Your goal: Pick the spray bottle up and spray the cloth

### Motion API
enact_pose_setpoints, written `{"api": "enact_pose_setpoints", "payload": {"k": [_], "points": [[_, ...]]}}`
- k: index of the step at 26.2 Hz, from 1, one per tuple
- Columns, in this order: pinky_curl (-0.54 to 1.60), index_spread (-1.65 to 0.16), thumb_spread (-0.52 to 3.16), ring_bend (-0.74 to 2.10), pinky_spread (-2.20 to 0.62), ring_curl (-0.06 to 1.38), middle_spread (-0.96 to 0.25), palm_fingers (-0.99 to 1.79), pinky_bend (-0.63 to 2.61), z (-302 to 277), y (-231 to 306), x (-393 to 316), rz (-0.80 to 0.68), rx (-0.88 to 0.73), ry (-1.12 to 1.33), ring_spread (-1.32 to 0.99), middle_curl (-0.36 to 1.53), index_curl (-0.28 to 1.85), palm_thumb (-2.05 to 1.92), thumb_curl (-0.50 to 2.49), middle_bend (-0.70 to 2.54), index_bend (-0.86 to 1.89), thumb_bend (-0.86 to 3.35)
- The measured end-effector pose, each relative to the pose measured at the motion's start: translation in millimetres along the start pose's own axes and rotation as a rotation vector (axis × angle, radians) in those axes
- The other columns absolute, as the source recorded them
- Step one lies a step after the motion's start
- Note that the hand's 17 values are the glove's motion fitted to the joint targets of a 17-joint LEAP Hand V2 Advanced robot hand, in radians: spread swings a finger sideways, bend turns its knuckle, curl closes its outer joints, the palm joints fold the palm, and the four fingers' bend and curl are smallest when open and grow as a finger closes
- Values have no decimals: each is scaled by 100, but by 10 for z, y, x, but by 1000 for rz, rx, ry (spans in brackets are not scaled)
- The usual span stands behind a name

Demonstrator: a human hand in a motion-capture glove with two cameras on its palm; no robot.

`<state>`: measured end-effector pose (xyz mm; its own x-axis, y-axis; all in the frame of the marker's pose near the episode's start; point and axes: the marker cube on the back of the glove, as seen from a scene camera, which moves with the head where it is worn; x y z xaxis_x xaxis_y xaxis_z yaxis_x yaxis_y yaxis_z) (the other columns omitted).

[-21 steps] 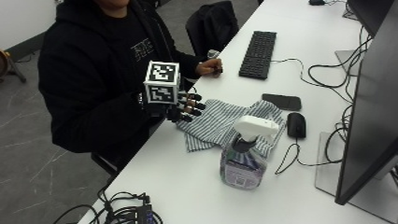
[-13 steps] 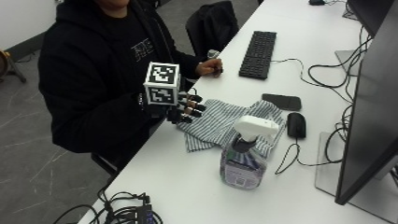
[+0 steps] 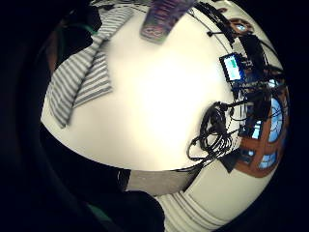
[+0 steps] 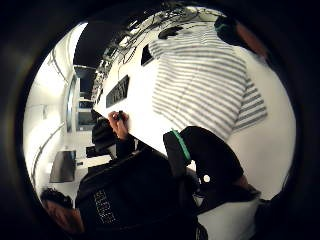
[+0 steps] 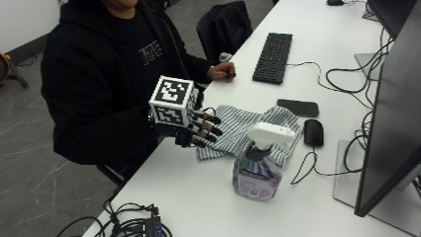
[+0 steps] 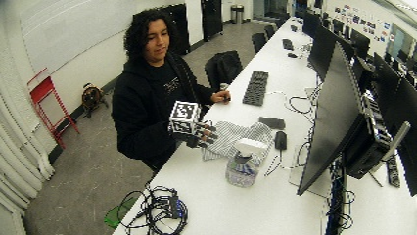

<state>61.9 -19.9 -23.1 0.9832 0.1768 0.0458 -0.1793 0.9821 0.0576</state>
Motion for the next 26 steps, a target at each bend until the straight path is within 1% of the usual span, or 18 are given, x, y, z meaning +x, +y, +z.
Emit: {"api": "enact_pose_setpoints", "payload": {"k": [7, 12, 19, 25, 26], "points": [[26, -38, 111, 45, 14, 26, -6, 64, 36, -347, -357, 609, 183, 35, -3, -9, 26, 22, 45, 20, 27, 11, 10], [28, -37, 113, 48, 12, 28, -7, 71, 36, -602, -649, 941, 282, 88, -75, -10, 30, 21, 47, 22, 32, 9, 8], [30, -36, 112, 51, 10, 32, -8, 75, 38, -887, -1104, 1041, 281, 245, -261, -12, 34, 19, 46, 23, 35, 7, 2], [31, -34, 109, 51, 7, 33, -9, 83, 36, -945, -1457, 1013, 261, 312, -440, -13, 35, 20, 53, 26, 35, 12, 1], [30, -33, 108, 50, 6, 33, -10, 88, 32, -942, -1499, 1000, 261, 325, -465, -14, 36, 23, 54, 27, 35, 18, 1]]}}
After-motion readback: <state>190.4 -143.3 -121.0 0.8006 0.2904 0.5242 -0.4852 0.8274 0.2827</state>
